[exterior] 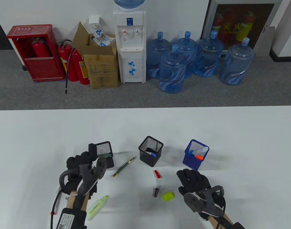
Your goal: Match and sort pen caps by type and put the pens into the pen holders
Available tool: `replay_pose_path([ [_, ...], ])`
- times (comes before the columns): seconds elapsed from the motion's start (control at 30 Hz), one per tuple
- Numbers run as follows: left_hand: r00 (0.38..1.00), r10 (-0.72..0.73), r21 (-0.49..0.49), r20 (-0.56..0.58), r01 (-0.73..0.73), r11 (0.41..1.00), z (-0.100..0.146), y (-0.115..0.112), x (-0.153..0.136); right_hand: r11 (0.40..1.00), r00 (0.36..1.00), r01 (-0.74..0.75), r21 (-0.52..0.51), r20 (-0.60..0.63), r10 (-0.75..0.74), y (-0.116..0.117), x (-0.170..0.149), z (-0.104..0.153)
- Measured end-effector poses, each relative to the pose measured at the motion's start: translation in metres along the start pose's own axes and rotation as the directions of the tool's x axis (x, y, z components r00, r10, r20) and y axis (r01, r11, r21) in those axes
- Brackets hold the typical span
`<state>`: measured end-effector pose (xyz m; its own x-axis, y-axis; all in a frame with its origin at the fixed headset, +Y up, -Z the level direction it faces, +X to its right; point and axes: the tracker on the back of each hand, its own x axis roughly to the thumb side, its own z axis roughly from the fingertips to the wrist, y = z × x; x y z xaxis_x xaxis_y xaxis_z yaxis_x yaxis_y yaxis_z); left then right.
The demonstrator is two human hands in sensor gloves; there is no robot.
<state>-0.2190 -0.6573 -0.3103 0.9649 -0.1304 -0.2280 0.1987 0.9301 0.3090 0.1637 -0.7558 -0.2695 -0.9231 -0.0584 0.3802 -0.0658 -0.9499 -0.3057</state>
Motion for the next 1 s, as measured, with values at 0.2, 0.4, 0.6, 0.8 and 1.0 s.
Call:
replay_pose_path([
  [0.2, 0.997, 0.075, 0.092, 0.033, -0.078, 0.993, 0.026, 0.011, 0.006, 1.000, 1.000, -0.004, 0.003, -0.001, 0.004, -0.001, -0.002, 0.000],
  [0.4, 0.977, 0.117, -0.098, 0.178, -0.100, 0.990, 0.037, -0.019, 0.056, 1.000, 1.000, -0.001, 0.008, -0.018, 0.001, 0.000, -0.006, 0.001],
  [0.6, 0.951, -0.151, -0.231, 0.268, 0.216, 0.949, 0.025, -0.057, 0.092, 1.000, 1.000, 0.002, -0.004, -0.025, -0.003, -0.001, -0.010, 0.003],
  [0.8, 0.960, -0.169, -0.303, 0.221, 0.233, 0.924, 0.017, -0.076, 0.099, 1.000, 1.000, -0.001, 0.000, -0.027, 0.001, -0.001, -0.011, 0.003],
  [1.0, 0.968, -0.172, -0.328, 0.182, 0.224, 0.918, 0.013, -0.085, 0.102, 1.000, 1.000, -0.005, 0.004, -0.024, 0.005, -0.001, -0.011, 0.002],
])
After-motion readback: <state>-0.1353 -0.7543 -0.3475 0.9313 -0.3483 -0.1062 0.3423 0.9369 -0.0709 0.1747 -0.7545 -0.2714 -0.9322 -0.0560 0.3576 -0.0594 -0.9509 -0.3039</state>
